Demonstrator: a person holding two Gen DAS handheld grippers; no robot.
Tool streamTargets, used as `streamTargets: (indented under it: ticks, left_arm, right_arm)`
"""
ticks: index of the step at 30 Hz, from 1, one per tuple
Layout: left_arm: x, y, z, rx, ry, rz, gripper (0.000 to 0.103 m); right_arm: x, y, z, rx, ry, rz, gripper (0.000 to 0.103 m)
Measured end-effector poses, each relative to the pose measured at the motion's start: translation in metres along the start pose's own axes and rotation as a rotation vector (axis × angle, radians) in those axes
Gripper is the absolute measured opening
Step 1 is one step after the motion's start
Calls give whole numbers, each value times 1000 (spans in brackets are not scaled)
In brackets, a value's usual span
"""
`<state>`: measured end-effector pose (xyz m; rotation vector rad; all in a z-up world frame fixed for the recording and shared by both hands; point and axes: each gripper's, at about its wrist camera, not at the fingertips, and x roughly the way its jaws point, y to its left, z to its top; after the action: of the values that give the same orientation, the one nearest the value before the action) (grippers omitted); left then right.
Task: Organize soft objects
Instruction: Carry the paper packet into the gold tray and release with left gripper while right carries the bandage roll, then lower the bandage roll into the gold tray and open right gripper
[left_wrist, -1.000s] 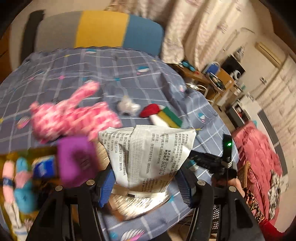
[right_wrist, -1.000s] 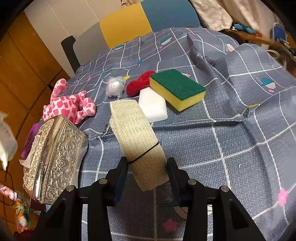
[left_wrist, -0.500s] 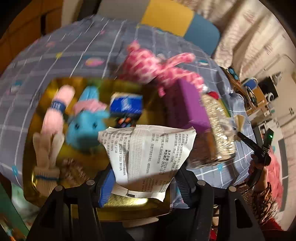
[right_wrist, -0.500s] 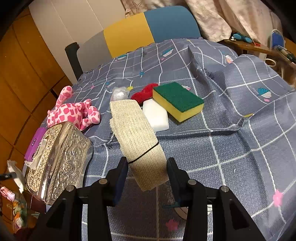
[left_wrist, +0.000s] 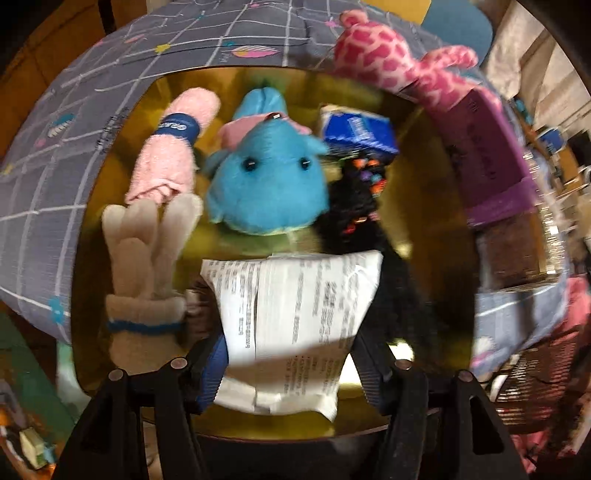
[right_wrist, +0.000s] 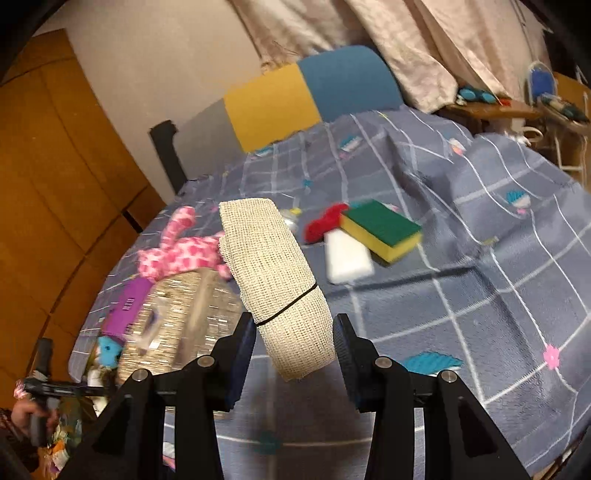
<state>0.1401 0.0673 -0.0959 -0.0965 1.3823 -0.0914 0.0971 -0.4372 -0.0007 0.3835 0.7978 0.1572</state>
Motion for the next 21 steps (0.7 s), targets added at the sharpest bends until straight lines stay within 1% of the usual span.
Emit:
streamTargets:
  ticks: [1,2,5,7,8,10,13,15,18,21]
  left_arm:
    - [1,-1,-1,2,1,4,65]
    - [1,-1,-3,1,-7,-11,66]
    - [-7,3,-11,-38,-39,-117,66]
    - [-15,7,-16,-72,-83,-165,66]
    - [-23,10,-19,-85,-123,-189,66]
    - [-34,13,-25,-98,-185,-209,66]
    - [-56,13,-37,-98,-302,-233,66]
    - [-65,14,-37,-97,-353,-242,66]
    - [-72,18,-39,-113,-418,-272,66]
    - [-76,20,-41,-118,-448,-290,66]
  right_arm:
    - [-4,10,2,-13,-10,12,44]
    - [-6,16,2,-18,-13,22,44]
    - [-12,42,3,-41,-23,75,44]
    - [-14,64,1,-69,-25,106,44]
    - [-14,75,-1,-83,-22,122,44]
    - [-13,99,-6,-116,-7,159,44]
    - [-6,135,-16,-171,31,211,44]
    - [0,160,-26,-200,65,254,44]
    - [11,194,-42,-230,119,305,44]
    - [25,232,-61,-259,177,355,44]
